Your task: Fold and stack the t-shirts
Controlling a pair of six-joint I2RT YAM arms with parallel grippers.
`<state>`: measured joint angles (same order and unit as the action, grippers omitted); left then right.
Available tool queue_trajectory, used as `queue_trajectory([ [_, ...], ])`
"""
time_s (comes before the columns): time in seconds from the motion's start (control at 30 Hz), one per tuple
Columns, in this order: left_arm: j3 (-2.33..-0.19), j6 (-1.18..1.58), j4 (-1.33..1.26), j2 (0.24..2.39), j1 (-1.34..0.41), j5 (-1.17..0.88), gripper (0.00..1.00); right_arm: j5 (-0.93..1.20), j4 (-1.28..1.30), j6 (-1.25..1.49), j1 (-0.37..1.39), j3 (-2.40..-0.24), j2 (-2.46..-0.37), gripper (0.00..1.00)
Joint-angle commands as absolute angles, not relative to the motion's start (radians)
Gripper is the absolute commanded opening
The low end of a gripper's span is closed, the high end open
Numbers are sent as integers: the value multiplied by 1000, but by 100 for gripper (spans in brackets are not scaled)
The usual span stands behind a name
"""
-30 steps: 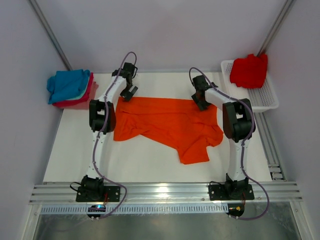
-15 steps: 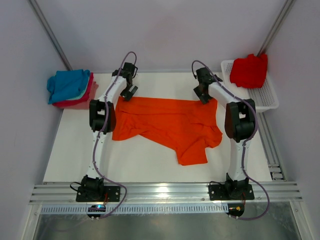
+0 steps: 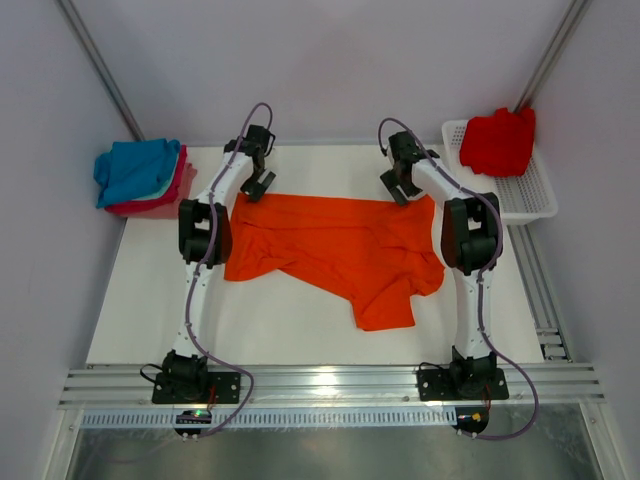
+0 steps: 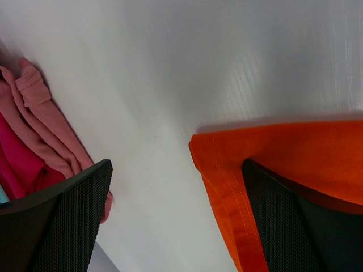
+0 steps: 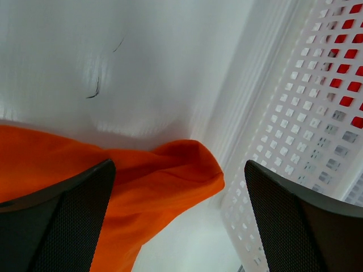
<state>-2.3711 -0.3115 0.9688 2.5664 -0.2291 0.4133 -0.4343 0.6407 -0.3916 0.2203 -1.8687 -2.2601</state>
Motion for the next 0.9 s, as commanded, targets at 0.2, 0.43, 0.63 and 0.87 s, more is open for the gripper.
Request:
queue_trajectory([
  [0.2, -2364, -276, 963, 2585, -224, 426, 99, -387, 649, -377, 222, -1798, -2198, 99],
  [0.43, -2364, -287, 957, 2591, -252, 446, 99, -367, 660, -360, 221, -1769, -2221, 99],
  [0.63, -2368, -282, 927, 2585, -253, 456, 99, -400, 623, -382, 219, -1801, -2266, 99],
  [0.87, -2367, -288, 842, 2597, -244, 494, 99, -460, 643, -376, 216, -1933, -2355, 99],
])
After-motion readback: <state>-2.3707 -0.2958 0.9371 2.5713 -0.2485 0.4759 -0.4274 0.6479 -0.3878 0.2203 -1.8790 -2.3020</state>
